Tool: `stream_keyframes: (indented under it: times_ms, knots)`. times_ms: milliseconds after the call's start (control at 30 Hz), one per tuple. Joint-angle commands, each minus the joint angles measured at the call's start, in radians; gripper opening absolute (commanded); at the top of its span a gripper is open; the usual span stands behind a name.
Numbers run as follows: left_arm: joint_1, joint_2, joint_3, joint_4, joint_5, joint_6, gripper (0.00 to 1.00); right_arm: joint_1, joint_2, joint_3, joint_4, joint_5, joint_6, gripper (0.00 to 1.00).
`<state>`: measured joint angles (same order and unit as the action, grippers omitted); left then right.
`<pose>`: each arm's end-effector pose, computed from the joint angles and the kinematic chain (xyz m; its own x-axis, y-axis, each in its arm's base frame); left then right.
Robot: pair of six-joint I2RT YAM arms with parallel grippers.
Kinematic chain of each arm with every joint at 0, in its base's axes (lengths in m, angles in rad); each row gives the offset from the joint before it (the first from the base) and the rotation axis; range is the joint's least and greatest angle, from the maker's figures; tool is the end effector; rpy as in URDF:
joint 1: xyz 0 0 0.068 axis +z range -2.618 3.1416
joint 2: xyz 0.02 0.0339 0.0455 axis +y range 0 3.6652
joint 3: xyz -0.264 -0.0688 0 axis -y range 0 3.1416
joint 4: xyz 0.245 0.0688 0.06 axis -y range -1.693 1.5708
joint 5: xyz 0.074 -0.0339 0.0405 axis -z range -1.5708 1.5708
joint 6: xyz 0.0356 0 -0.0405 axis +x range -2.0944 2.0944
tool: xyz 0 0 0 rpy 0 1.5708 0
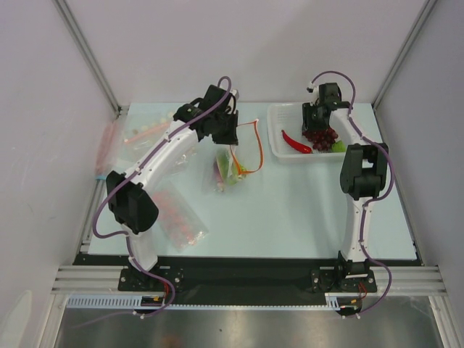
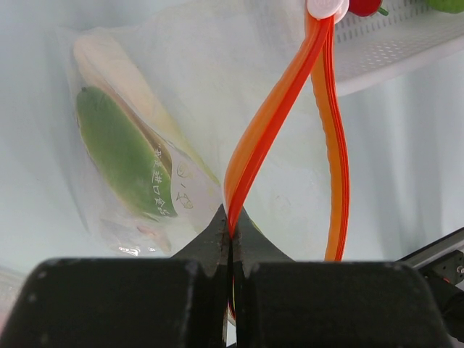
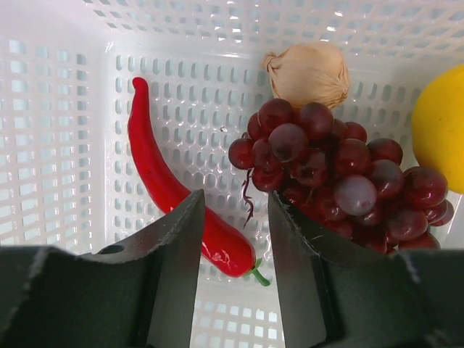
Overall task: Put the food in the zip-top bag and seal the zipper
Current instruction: Pick up the fake fruit from the bin.
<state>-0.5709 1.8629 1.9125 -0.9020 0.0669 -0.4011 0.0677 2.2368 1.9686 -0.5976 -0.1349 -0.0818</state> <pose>0.3436 -0.2235 0.3559 -0.8082 0.0561 -0.5863 0.2831 0.9099 -0.3033 0.5046 0.0390 0.2308 -0.7447 -0.1316 -0.6542 -0.2156 0.9753 0.0491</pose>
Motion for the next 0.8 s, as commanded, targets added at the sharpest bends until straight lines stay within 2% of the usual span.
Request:
stream_keyframes:
  times_ms: [0,200,500,600,633,733,767]
  knots:
    - [0.002,-0.002,0.053,0.020,0.008,-0.007,0.00,-0.003,0.007,0.039,-0.013,0.017,0.013,0.45]
    - [0.000,0.009,0.072,0.008,0.004,0.002,0.00,-0.002,0.015,0.035,-0.022,0.031,0.014,0.39]
    - [0.000,0.013,0.083,-0.003,-0.006,0.013,0.00,-0.003,0.018,0.026,-0.019,0.043,0.014,0.36]
    - [0.002,0.012,0.085,-0.006,-0.010,0.018,0.00,-0.005,0.017,0.029,-0.014,0.037,0.017,0.25]
    - [0.002,0.012,0.086,-0.009,-0.010,0.019,0.00,-0.005,0.017,0.029,-0.008,0.034,0.017,0.16]
    - [0.002,0.013,0.089,-0.011,-0.013,0.019,0.00,-0.003,0.009,0.027,-0.002,0.031,0.017,0.00]
    - [0.002,0.015,0.091,-0.011,-0.012,0.019,0.01,-0.003,0.000,0.027,-0.002,0.029,0.016,0.00]
